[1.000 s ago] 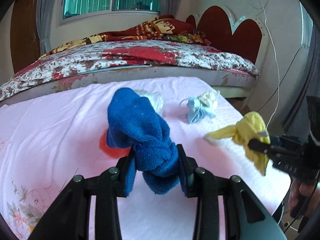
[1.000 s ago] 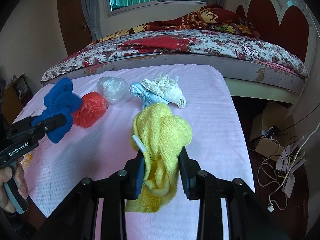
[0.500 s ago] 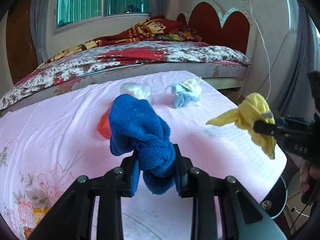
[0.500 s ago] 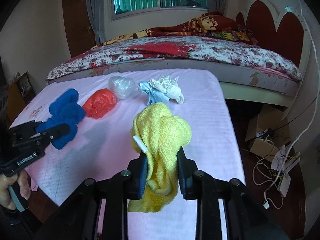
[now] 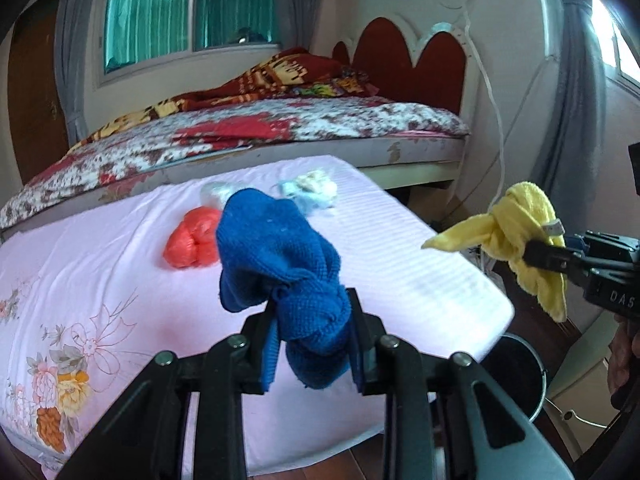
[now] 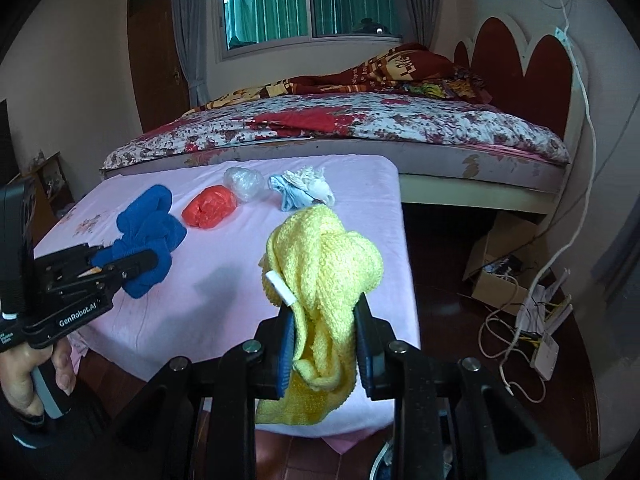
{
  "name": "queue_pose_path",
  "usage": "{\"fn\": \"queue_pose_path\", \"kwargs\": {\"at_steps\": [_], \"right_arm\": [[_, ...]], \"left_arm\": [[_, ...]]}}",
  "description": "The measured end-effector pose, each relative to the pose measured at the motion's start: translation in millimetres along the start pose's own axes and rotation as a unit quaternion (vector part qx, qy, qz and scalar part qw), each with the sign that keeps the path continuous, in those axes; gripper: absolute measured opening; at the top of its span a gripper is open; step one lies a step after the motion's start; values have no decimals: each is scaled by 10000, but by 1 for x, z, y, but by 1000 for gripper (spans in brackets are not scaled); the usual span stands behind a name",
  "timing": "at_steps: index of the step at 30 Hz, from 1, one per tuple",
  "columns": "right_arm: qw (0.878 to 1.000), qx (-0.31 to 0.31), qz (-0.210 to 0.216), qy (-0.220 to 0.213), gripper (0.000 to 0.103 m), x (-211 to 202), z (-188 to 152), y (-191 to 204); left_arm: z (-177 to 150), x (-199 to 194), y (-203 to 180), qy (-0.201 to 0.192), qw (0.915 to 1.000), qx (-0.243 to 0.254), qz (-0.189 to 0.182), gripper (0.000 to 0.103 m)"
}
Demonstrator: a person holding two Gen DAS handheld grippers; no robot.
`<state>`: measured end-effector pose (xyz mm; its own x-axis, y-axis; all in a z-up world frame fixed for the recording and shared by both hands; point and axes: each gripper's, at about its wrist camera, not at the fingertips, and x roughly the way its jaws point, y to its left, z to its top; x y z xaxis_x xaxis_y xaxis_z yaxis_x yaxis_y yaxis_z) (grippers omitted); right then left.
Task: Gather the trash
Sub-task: 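Carry the yellow and blue cloths over the black bin and release both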
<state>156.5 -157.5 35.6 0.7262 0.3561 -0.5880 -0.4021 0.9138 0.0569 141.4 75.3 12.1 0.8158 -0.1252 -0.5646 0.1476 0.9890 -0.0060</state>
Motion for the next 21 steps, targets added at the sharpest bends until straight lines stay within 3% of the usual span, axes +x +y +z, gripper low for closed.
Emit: {"fn": "queue_pose_path", "kwargs": {"at_steps": [7, 21], "right_arm": [[9996, 189, -153, -139, 28, -39, -29, -31], [9964, 625, -570, -97, 28, -66, -69, -91]], "left_arm": [[-7, -5, -41, 4, 9997, 126, -208, 29], [-17, 4, -129, 185, 9951, 641, -725, 29]]}}
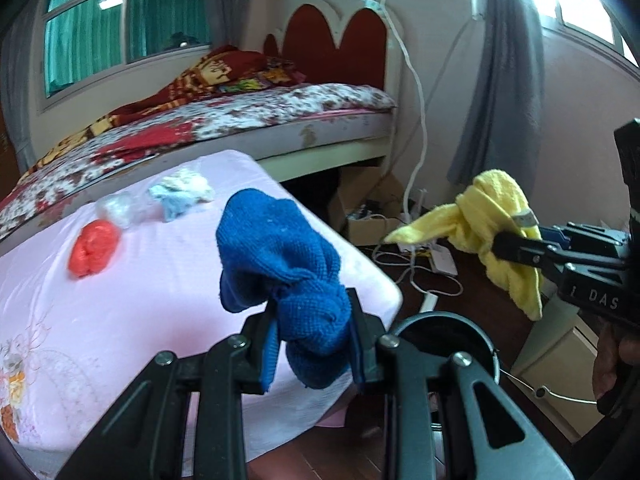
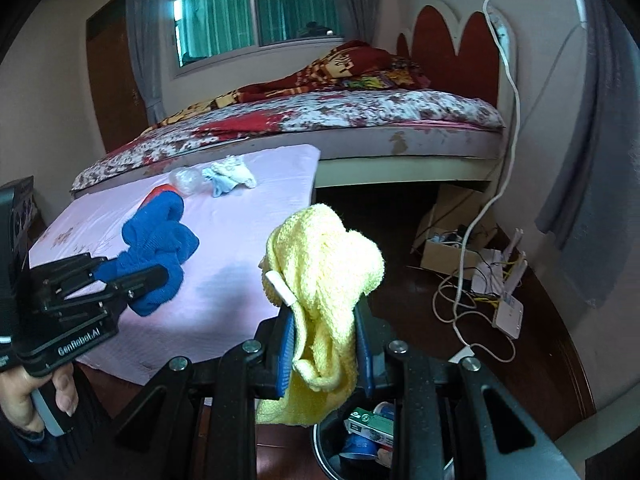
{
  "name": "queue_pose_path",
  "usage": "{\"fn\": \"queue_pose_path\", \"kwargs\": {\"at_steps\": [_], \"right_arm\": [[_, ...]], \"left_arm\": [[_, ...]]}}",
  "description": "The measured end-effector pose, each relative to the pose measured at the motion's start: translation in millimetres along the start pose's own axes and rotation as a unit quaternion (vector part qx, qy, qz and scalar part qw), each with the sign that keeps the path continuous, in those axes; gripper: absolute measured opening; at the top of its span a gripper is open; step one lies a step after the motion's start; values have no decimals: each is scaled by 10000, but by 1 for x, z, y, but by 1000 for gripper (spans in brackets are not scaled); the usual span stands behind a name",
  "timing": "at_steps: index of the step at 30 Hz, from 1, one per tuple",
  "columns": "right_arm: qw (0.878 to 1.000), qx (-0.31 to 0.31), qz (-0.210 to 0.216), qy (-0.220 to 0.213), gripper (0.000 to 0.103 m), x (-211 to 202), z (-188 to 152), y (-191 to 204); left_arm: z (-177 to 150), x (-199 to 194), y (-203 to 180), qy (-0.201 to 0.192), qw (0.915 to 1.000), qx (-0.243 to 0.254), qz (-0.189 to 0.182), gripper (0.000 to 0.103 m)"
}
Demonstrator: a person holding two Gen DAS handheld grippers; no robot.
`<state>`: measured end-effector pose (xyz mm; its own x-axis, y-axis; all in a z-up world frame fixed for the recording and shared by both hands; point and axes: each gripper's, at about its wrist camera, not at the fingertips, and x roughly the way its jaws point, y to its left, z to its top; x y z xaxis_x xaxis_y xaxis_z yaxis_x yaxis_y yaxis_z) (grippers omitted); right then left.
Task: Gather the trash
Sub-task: 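Carry the yellow and blue cloths over the black bin and release both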
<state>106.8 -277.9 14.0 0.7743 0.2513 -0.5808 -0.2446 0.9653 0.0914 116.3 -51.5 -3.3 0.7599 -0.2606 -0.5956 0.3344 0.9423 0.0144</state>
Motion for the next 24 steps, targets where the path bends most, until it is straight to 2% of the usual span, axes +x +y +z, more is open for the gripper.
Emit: {"fn": "queue_pose_path", "kwargs": {"at_steps": [9, 24], "right_arm": [[9992, 302, -245, 71, 28, -14, -18, -38], [9940, 689, -579, 629, 29, -10, -75, -93]], "left_arm": [[-3, 9, -41, 110, 9990, 267, -342, 29], [-25, 40, -101, 615, 9923, 641, -860, 29]]}}
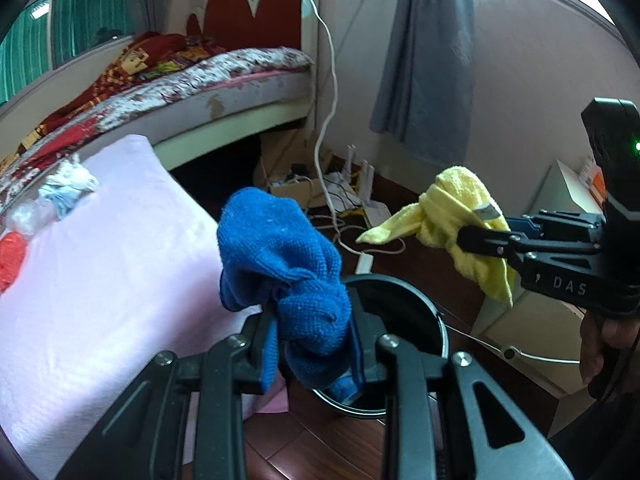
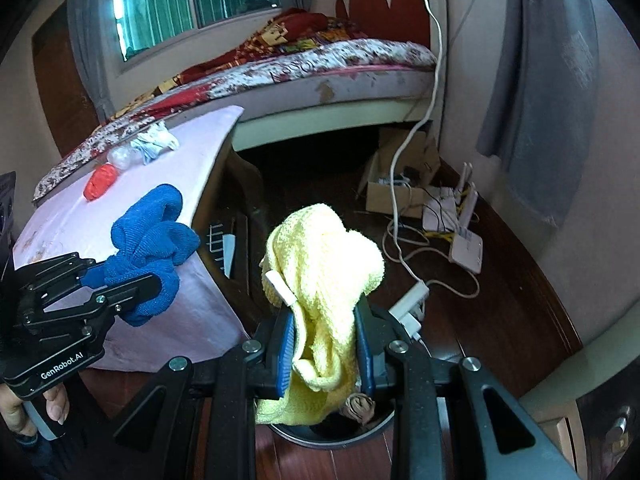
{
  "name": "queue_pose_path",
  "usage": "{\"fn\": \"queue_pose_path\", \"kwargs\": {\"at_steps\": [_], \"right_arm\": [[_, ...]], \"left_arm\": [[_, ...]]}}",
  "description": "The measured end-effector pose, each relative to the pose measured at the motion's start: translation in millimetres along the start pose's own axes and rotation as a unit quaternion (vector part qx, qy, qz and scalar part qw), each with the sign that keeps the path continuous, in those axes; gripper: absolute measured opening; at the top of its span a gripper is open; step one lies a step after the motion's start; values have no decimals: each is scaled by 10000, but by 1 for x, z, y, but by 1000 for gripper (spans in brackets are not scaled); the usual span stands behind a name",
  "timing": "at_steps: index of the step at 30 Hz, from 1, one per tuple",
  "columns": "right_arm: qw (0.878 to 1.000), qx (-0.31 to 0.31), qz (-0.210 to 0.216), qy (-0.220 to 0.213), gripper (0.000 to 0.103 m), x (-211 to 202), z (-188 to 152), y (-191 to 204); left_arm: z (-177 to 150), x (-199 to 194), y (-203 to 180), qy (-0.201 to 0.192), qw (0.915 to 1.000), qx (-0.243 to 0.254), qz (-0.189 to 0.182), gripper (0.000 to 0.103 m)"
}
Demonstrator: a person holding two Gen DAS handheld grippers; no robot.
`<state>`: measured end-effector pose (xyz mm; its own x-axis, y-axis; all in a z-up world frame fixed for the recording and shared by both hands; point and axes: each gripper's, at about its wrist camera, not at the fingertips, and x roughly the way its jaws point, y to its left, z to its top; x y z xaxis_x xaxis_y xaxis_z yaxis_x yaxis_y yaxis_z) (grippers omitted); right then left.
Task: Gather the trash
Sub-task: 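Carry the yellow and blue cloths over the black bin and release both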
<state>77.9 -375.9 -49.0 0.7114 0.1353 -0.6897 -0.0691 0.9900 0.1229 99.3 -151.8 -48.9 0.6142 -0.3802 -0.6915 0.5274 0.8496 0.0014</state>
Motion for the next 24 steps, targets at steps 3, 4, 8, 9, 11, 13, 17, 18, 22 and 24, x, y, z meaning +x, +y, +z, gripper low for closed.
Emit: {"fn": "queue_pose_path", "kwargs": {"at_steps": [3, 4, 8, 9, 11, 13, 17, 18, 22, 24], "right_arm": [[9999, 50, -34, 97, 29, 4, -7, -10], [9999, 49, -48, 126, 29, 5, -9, -11], [9994, 30, -68, 330, 29, 14, -19, -17], [9992, -14, -115, 386, 29, 18, -22, -18], [9987, -55, -159, 486, 29, 24, -27, -20], [9982, -66, -148, 584, 29, 31, -31, -22], [9962, -123, -153, 850, 29, 50, -42, -25], [9954, -133, -148, 940, 29, 55, -45, -26], [9927, -196, -124, 1181, 29, 73, -53, -27], [9910, -287, -138, 1299, 29, 81, -57, -25]], "left_arm": [[-4, 10, -8, 132, 9999, 37, -105, 29], [-6, 13, -9, 180, 9997, 30, -148, 29], [-15, 28, -17, 417, 9986, -1, -314, 29], [-17, 30, -19, 444, 9984, 5, -348, 29], [-19, 37, -23, 533, 9977, 53, -414, 29], [-22, 44, -23, 621, 9968, 21, -503, 29], [-31, 65, -22, 848, 9939, -53, -698, 30], [-33, 69, -22, 885, 9934, -64, -726, 30], [-39, 84, -23, 1037, 9917, -53, -765, 30], [-41, 91, -22, 1111, 9906, -76, -793, 30]]}}
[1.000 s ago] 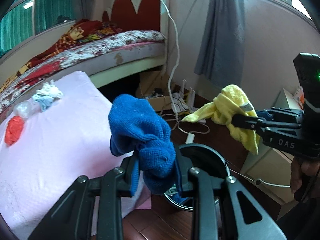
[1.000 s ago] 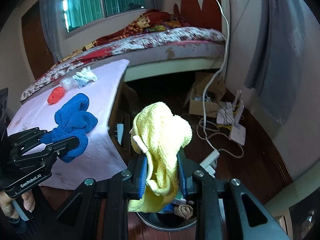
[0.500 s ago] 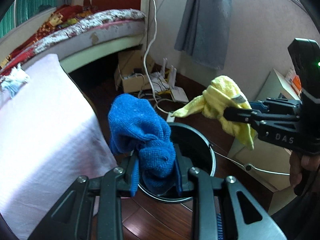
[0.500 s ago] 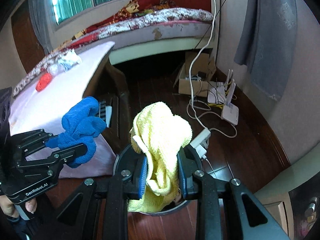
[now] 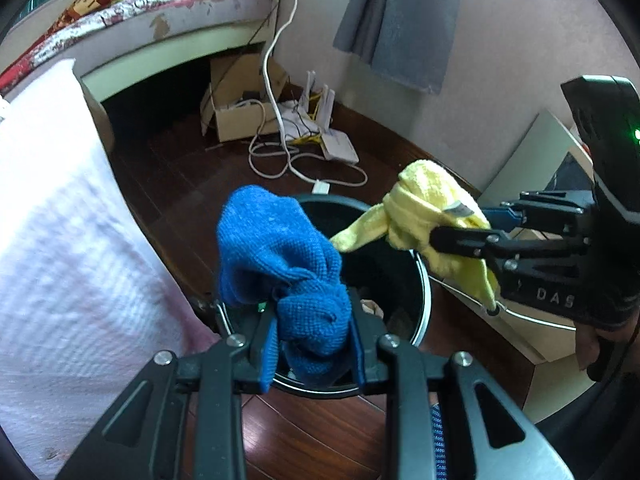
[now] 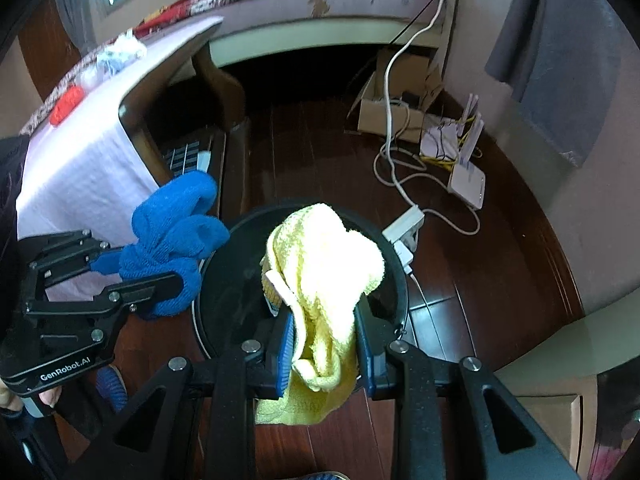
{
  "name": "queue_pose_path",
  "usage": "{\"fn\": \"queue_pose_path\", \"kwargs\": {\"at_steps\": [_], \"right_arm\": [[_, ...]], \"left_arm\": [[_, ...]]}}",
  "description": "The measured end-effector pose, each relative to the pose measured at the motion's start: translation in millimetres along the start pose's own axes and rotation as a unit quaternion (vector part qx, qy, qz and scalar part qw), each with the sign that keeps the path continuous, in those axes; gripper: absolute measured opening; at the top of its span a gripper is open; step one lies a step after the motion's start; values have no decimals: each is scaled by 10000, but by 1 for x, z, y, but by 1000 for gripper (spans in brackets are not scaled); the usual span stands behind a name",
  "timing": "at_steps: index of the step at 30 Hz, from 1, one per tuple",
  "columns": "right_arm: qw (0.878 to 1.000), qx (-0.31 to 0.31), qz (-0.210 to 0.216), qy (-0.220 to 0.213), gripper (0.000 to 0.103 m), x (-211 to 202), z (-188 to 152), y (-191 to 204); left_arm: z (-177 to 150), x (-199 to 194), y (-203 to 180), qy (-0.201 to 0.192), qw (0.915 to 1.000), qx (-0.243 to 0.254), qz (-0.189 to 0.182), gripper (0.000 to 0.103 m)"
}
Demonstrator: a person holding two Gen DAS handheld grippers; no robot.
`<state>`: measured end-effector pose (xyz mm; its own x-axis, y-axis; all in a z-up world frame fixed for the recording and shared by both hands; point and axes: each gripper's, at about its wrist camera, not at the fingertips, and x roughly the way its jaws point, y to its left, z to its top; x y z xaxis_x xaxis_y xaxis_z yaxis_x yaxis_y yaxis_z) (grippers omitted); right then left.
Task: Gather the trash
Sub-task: 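Carry the yellow and blue cloths over the black bin and release both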
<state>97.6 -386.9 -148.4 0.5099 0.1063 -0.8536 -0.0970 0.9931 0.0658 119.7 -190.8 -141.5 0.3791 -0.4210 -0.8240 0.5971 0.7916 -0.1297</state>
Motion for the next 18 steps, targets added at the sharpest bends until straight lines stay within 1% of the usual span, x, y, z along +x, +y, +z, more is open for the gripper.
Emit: {"fn": "queue_pose_path", "kwargs": {"at_steps": [6, 16, 17, 18], "right_arm": [[9995, -154, 3, 274, 29, 22, -1, 6], [9984, -265, 106, 488, 29, 39, 3, 11], [9983, -277, 134, 500, 29, 40, 4, 12], [9981, -298, 152, 520, 31, 41, 5, 14]], "left_arm": [[1, 16, 1, 121, 9999, -27, -86, 30], [-3, 32, 12, 326, 9991, -99, -252, 33], [-3, 33, 12, 336, 9990, -101, -263, 36], [-2, 35, 12, 374, 9987, -107, -314, 44]]}}
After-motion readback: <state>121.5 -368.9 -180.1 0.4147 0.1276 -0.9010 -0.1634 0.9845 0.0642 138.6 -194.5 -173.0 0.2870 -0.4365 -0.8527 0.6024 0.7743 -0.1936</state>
